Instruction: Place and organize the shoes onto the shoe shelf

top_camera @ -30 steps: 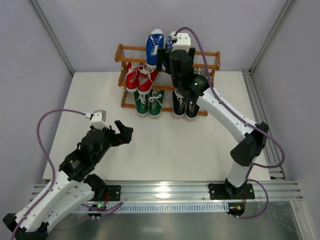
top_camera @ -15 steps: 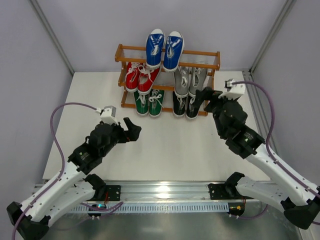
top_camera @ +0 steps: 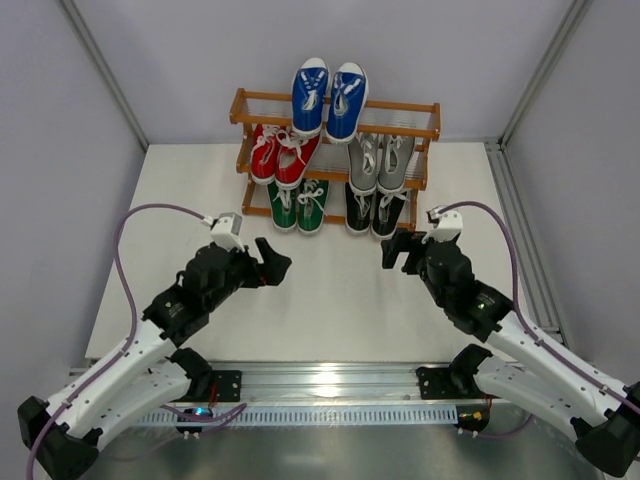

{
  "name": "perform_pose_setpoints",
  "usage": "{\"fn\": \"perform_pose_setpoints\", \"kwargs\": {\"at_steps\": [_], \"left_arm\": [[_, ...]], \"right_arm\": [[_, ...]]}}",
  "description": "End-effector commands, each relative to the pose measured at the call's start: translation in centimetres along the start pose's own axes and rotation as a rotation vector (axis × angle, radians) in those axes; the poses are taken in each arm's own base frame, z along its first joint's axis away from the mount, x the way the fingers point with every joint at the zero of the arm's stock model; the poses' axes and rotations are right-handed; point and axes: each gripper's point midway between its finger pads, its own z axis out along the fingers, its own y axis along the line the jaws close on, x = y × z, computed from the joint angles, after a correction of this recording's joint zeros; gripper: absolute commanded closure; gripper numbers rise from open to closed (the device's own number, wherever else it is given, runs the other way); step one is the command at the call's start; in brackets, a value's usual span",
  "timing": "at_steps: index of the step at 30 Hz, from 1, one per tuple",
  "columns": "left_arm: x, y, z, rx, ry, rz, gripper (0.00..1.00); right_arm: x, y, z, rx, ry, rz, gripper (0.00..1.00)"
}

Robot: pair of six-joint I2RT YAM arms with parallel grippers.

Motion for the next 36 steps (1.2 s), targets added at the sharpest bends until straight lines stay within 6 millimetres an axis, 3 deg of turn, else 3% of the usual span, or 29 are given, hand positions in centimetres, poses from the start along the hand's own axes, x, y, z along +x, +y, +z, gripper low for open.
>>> {"fn": "perform_pose_setpoints", "kwargs": {"at_steps": [1,7,11,19,26,33,36], "left_arm": [[-0.5,-2.0,-0.9,0.112,-0.017,0.012,0.0],[-1.9,-3.9,-2.8,0.199,-0.033,0.027,0.0],[-2.5,-4.2,-3.4,0.2,-0.035,0.033,0.0],[-3.8,-6.3,-3.1,0.235,0.013,0.05,0.0],[-4.7,-7.5,-2.6,0.251,0.036,0.063,0.0],[-4.9,-8.2,-2.5,0.271,0.048,0.058,0.0],[-4.9,-6.8,-1.5,0.184,0.055,0.074,0.0]], "right_arm": [[-0.8,2.1,-1.6,-0.144,-0.021,0.049,0.0],[-0.5,4.2,-3.9,-0.314,0.032,0.005,0.0],[-1.7,4.9,-5.3,-0.355,0.048,-0.014,0.0],[-5.0,3.7,-7.5,-0.324,-0.025,-0.018,0.0],[-9.3,3.2,-10.2,-0.323,-0.125,-0.003,0.0],[-11.1,1.6,-11.6,-0.279,-0.204,0.03,0.0],[-10.8,1.1,-11.6,-0.258,-0.197,0.026,0.0]]}}
